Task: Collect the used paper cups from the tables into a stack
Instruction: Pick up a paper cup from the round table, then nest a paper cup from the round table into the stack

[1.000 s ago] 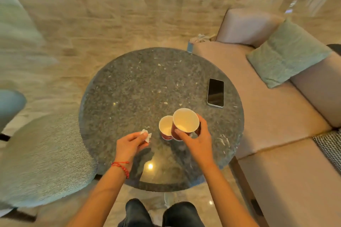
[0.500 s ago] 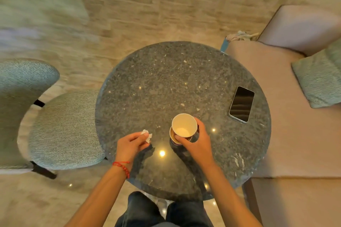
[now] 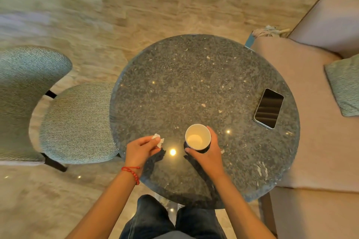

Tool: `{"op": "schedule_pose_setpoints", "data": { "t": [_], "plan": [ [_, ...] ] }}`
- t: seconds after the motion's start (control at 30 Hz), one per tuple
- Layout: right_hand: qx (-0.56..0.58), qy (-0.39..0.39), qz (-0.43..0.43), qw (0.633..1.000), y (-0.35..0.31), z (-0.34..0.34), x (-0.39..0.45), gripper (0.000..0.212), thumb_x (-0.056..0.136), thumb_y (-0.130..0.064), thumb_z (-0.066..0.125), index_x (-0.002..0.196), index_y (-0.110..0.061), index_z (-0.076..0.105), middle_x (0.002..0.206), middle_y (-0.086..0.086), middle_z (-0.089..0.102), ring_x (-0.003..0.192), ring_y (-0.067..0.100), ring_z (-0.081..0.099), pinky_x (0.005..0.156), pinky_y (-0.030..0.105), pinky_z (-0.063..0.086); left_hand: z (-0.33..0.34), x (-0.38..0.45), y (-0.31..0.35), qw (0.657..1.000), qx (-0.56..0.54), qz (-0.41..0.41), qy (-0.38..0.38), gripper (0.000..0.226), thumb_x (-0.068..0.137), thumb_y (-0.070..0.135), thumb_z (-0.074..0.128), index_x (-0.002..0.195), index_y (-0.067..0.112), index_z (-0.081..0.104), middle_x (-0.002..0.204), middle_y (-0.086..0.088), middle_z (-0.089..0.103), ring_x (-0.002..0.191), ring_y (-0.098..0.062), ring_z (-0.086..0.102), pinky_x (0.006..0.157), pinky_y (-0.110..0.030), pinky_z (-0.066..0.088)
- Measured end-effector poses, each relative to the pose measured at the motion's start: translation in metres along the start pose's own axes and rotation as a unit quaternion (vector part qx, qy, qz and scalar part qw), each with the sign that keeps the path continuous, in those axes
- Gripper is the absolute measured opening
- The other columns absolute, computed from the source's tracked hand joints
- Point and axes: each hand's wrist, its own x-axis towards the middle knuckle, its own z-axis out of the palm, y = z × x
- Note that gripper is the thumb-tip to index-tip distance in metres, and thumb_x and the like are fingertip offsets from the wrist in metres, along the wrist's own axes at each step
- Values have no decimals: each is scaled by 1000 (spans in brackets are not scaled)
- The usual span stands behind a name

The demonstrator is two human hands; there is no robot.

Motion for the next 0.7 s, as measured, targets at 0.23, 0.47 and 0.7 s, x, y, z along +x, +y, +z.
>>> {"op": "schedule_pose_setpoints", "data": {
  "t": [0.23, 0.47, 0.7],
  "plan": [
    [-15, 13, -7, 1000, -14, 15, 1, 73, 62, -21, 87, 110, -48, 39, 113, -26, 49, 104, -13, 48, 76, 2, 41, -16, 3, 7, 1000, -2, 6, 17, 5, 80, 5, 68, 77, 9, 69, 64, -2, 69, 60, -12, 65, 60, -19, 56],
    [-2, -63, -37, 997, -44, 43, 2, 72, 65, -16, 85, 115, -38, 38, 112, -21, 51, 100, -12, 51, 73, 4, 44, -52, 0, 14, 998, -36, 28, 48, 5, 80, 3, 67, 84, 3, 69, 59, -2, 69, 63, -17, 65, 63, -23, 56],
    [-27, -195, -86, 977, -69, 77, 7, 68, 63, -16, 86, 108, -42, 41, 112, -22, 52, 97, -18, 51, 75, 3, 44, -94, -23, -1, 981, -119, 46, 145, 9, 80, 6, 68, 88, 1, 69, 79, -12, 69, 59, -8, 67, 66, -24, 56]
  ]
}}
